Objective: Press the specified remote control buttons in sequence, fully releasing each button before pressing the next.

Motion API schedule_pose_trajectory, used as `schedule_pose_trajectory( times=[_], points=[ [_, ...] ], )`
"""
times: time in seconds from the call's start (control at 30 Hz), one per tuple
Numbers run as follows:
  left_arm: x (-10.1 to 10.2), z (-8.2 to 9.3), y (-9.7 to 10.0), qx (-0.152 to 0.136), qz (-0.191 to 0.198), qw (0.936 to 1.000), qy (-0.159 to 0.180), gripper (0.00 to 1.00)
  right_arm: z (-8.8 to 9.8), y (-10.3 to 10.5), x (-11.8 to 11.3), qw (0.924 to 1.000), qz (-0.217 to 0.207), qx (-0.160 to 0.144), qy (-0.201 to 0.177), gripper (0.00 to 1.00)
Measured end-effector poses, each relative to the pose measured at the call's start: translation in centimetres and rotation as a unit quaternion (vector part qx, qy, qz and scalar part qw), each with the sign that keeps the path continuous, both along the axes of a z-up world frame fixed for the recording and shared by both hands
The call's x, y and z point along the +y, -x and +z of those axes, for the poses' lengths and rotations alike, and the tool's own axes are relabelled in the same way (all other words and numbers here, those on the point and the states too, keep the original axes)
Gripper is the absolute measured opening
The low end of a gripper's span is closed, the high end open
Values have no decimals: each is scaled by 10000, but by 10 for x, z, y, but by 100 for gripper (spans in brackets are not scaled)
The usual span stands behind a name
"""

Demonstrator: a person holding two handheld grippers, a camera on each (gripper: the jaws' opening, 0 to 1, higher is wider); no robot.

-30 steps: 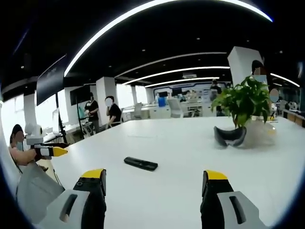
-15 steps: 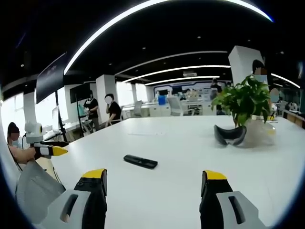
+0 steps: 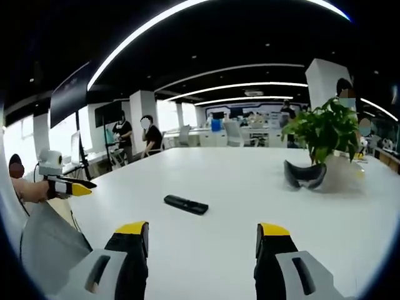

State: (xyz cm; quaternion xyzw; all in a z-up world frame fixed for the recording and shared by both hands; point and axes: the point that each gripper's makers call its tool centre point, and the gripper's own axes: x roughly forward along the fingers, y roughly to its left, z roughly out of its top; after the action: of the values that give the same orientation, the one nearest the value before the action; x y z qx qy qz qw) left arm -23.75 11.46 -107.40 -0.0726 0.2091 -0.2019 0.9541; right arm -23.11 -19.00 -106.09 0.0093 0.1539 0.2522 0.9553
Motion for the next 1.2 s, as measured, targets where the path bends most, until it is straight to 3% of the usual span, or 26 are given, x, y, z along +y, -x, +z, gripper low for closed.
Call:
schedule_pose_trajectory(
  times=[0.17, 0.3, 0.5, 0.7, 0.93, 1.2],
  points=[
    [-7, 4, -13, 70, -409, 9974, -596, 75, -3, 2, 3, 9999, 109, 74, 34, 62],
    [-24, 3, -30, 59, -990, 9901, -990, 73, -5, 4, 8, 9996, 244, 135, 51, 59],
    [-47, -12, -48, 246, -1475, 9838, -984, 69, -8, 5, 8, 9994, 274, 216, 76, 54],
    [-70, -25, -65, 383, -2021, 9729, -1058, 66, -11, 6, 7, 9992, 263, 300, 82, 51],
    [-86, -26, -100, 560, -2089, 9749, -538, 65, -13, 7, 5, 9991, 235, 361, 36, 44],
    [-97, -43, -120, 618, -2661, 9531, -1300, 63, -17, 7, 3, 9987, 226, 447, 51, 43]
  ],
)
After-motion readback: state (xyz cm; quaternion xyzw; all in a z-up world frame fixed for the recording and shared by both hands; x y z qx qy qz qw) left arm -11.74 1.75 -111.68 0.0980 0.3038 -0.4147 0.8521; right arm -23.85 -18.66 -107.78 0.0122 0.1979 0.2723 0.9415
